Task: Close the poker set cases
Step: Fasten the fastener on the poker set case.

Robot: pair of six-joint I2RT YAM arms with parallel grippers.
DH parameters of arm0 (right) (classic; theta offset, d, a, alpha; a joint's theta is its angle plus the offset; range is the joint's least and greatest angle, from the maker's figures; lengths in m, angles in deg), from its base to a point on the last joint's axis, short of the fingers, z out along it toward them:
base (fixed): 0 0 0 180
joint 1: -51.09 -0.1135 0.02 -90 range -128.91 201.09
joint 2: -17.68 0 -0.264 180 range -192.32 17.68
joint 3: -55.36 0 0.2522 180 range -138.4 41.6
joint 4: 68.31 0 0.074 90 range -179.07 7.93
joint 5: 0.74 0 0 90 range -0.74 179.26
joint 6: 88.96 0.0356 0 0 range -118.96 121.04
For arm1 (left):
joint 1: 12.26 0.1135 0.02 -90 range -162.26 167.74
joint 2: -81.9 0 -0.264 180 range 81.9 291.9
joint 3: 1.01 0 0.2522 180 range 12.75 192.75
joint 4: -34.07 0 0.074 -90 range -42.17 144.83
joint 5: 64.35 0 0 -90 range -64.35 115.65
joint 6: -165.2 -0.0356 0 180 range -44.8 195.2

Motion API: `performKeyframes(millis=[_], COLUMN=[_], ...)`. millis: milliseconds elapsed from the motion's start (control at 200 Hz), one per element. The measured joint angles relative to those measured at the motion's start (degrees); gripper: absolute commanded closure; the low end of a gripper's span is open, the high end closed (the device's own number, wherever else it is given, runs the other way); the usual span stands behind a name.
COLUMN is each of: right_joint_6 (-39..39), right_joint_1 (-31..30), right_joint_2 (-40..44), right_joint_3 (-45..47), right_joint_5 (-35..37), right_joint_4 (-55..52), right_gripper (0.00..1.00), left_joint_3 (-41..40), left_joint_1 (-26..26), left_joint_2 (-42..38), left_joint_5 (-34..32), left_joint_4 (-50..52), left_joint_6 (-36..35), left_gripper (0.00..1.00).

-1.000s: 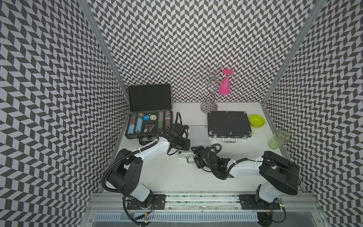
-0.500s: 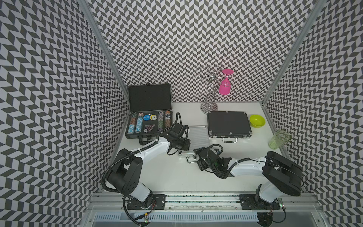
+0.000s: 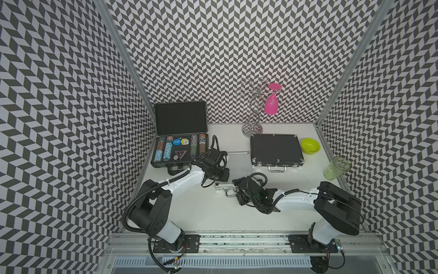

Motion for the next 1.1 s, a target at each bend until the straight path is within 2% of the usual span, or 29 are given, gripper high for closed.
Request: performKeyframes(millis=[671, 1096], right_joint_6=[2.32, 1.22], right_joint_1=[0.55, 0.72], right_joint_2=[-1.90, -1.66], right_joint_3=[-1.38, -1.73], right_joint_5=[1.99, 0.33], right_joint_4=[-0.50, -1.51], right_gripper=[0.28, 0.24], left_joint_3=[-0.35, -0.74], left_joint_1=[0.02, 0.26], left_joint_2=[-0.11, -0.39], left_joint_5=[0.09, 0.17], left_joint_4=[-0.33, -0.70], left_joint_6=[0.00, 0.00], left_gripper=[0.84, 0.84])
